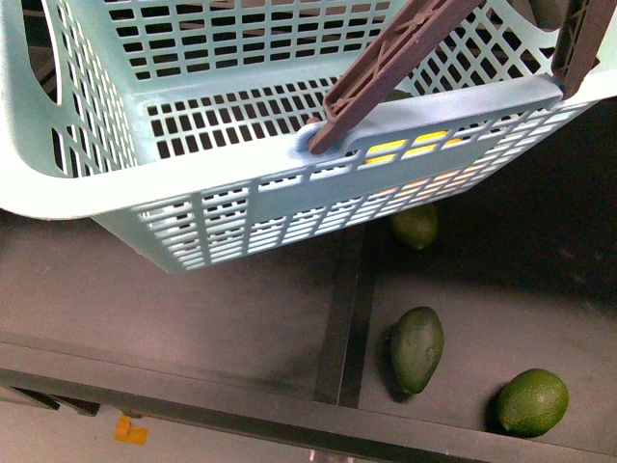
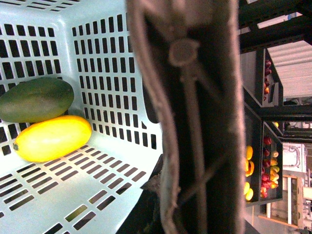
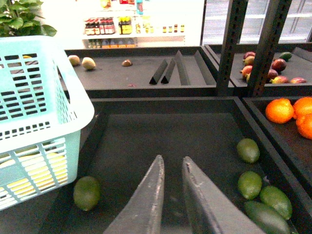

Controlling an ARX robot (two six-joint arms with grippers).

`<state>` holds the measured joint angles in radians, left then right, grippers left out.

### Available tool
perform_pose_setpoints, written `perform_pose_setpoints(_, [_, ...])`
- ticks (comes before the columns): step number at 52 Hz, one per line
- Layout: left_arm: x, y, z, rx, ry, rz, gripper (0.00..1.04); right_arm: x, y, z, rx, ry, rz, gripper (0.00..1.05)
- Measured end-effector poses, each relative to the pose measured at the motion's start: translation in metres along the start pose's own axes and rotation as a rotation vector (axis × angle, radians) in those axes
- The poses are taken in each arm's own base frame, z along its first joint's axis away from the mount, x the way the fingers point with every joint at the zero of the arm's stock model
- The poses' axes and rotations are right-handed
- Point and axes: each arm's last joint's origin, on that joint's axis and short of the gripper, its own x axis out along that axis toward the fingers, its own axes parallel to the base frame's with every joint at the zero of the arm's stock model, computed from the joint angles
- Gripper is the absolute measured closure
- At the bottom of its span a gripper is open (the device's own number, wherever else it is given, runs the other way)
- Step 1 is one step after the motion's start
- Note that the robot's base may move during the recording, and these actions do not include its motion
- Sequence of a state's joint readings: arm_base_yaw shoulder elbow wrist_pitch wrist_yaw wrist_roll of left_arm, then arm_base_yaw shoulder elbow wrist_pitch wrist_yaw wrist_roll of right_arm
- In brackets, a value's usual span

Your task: Pick mango and avocado into basket

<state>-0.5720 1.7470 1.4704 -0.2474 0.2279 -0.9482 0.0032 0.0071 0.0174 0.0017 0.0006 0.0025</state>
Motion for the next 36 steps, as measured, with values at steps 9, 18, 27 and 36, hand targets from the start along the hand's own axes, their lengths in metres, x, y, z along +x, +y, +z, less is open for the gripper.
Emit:
perform_pose_setpoints(9, [0.0000,-0.0001,-0.0001,0.001,0.000,0.000,1.00,0.0000,0.0000,0.0000,0.000,0.000,0.000,0.61])
perform_pose_setpoints(18, [0.0000,-0.0001,-0.0001,0.001,0.000,0.000,1.00,0.0000,0.0000,0.0000,0.000,0.000,0.000,0.30])
perform_pose_setpoints(27, [0.0000,-0.0001,-0.0001,0.001,0.000,0.000,1.00,0.0000,0.0000,0.0000,0.000,0.000,0.000,0.09])
perform_pose_setpoints(36, [0.0004,-0.0004,-0.0018,-0.026,-0.048,0.051,1.00,0.0000,0.0000,0.0000,0.000,0.000,0.000,0.09])
